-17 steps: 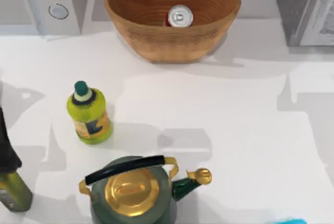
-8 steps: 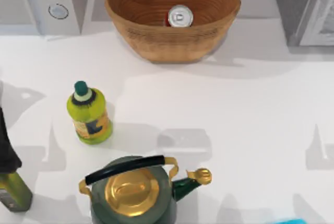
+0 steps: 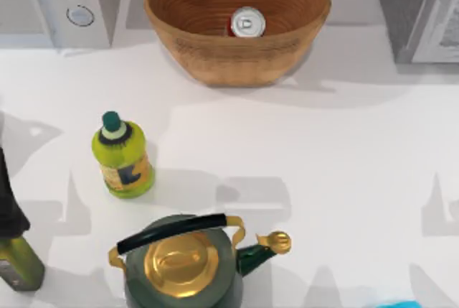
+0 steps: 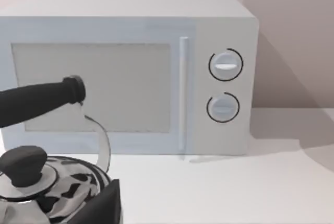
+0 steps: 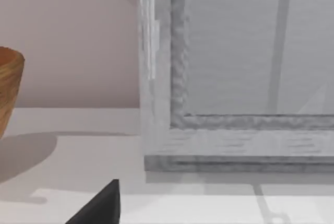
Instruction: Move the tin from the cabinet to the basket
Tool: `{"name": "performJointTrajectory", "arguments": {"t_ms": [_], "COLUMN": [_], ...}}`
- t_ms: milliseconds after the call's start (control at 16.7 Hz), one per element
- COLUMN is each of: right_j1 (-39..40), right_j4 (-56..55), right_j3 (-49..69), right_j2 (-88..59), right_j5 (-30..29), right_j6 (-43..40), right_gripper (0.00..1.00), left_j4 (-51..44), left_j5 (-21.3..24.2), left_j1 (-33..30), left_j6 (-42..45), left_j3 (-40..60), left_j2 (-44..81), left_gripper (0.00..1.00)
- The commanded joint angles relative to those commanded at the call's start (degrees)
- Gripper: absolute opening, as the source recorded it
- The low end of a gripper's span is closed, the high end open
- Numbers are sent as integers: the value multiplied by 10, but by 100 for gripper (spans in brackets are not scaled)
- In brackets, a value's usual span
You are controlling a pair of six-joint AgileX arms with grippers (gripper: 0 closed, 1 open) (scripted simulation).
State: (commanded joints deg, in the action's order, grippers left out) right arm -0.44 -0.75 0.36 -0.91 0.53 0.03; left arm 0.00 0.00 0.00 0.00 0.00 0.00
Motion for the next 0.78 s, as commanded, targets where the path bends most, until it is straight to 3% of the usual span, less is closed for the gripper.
{"name": "performJointTrajectory", "arguments": {"t_ms": [240,780], "right_j1": [-72,-346], "right_j4": [-79,-406], "right_j3": [28,123], "right_j2": [-86,-526], "right_j5": [71,341], "right_j6": [2,10], "right_gripper": [100,100], "left_j4": [0,0], "left_j5": [0,0], "left_j1": [0,0], "left_j6": [0,0], "left_j3": [0,0], "left_j2": [0,0], "left_gripper": [100,100]}}
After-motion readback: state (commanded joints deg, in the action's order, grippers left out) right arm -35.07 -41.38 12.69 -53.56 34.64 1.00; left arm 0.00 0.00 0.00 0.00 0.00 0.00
